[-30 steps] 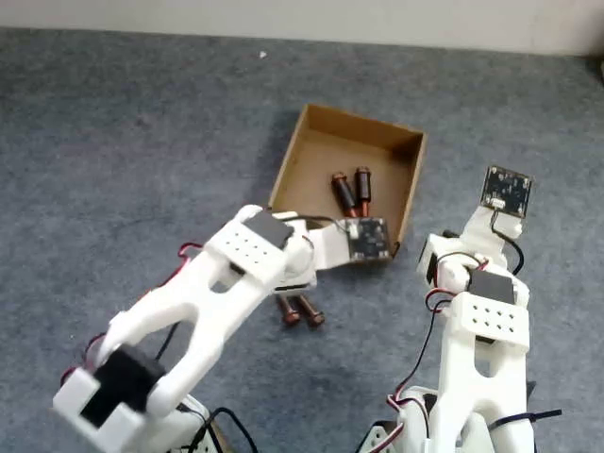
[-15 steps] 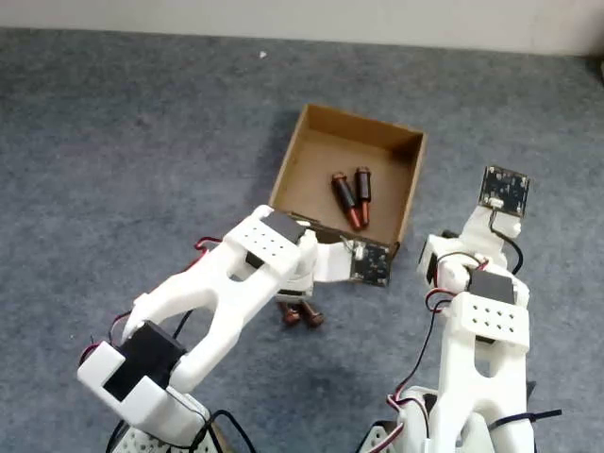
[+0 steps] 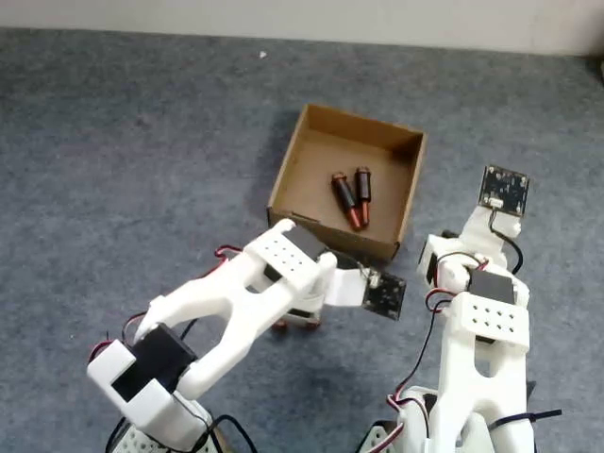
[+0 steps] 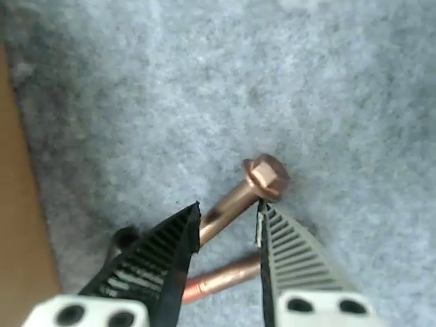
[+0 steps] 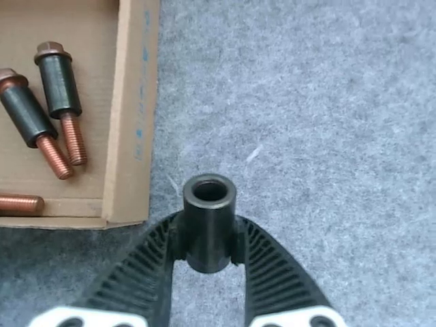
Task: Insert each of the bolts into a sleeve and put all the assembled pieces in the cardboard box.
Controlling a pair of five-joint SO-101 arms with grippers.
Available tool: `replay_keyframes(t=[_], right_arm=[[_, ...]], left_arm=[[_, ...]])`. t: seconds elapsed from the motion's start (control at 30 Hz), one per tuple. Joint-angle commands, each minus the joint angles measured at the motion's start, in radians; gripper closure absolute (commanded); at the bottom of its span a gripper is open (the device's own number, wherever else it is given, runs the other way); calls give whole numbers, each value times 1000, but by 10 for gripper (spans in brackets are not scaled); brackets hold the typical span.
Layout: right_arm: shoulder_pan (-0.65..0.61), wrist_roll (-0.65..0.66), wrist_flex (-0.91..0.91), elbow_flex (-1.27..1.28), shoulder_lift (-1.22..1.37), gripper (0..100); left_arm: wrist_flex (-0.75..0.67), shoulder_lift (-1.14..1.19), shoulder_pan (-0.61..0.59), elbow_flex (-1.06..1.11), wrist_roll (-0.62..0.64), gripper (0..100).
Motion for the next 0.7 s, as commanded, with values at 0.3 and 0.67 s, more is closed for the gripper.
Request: replay_keyframes(t=[0.3, 0.67], right_arm=[[10, 14, -24, -10, -27, 990], [13, 14, -24, -10, -27, 990]], left_arm=[[-89, -4, 54, 61, -6, 851], [-86, -13, 65, 90, -6, 994]])
